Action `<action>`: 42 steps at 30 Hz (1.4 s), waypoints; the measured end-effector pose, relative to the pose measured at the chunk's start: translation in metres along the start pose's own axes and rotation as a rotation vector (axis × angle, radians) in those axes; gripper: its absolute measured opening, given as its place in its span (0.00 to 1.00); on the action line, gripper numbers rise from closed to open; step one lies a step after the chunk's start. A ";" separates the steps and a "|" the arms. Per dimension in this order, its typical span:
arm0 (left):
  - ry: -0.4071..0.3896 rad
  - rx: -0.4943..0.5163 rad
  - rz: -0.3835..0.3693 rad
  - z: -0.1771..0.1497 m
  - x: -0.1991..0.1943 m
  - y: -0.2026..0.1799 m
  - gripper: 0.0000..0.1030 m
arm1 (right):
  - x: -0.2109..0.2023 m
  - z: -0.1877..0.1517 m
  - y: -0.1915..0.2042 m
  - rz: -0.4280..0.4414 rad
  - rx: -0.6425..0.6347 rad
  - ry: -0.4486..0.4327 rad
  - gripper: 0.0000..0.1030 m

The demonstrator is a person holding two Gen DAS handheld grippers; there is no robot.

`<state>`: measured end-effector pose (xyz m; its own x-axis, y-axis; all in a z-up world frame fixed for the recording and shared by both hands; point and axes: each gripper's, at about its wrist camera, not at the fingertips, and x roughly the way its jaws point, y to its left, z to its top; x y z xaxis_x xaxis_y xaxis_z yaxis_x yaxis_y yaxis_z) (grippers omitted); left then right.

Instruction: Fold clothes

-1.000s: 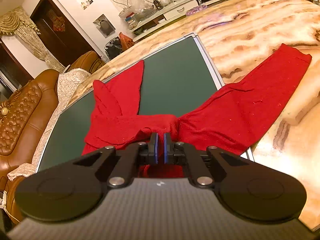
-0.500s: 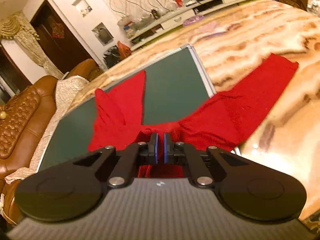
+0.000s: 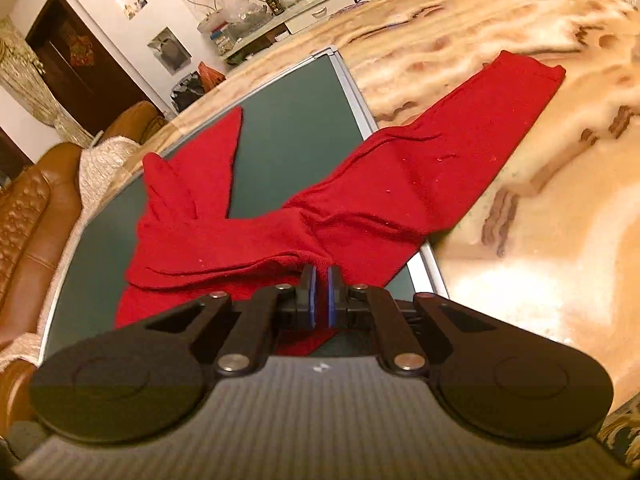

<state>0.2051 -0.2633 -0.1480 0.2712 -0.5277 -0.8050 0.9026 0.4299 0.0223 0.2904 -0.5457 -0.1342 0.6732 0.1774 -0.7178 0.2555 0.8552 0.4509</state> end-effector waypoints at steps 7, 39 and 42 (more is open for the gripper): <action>-0.005 -0.082 -0.024 -0.002 0.005 0.013 0.37 | -0.018 0.016 0.034 0.017 -0.136 -0.131 0.28; -0.051 -0.211 -0.066 -0.009 0.007 0.024 0.39 | 0.108 0.012 0.243 0.168 -0.815 0.056 0.04; -0.040 -0.202 -0.060 -0.007 0.009 0.021 0.39 | 0.077 0.053 0.201 0.114 -0.627 -0.050 0.04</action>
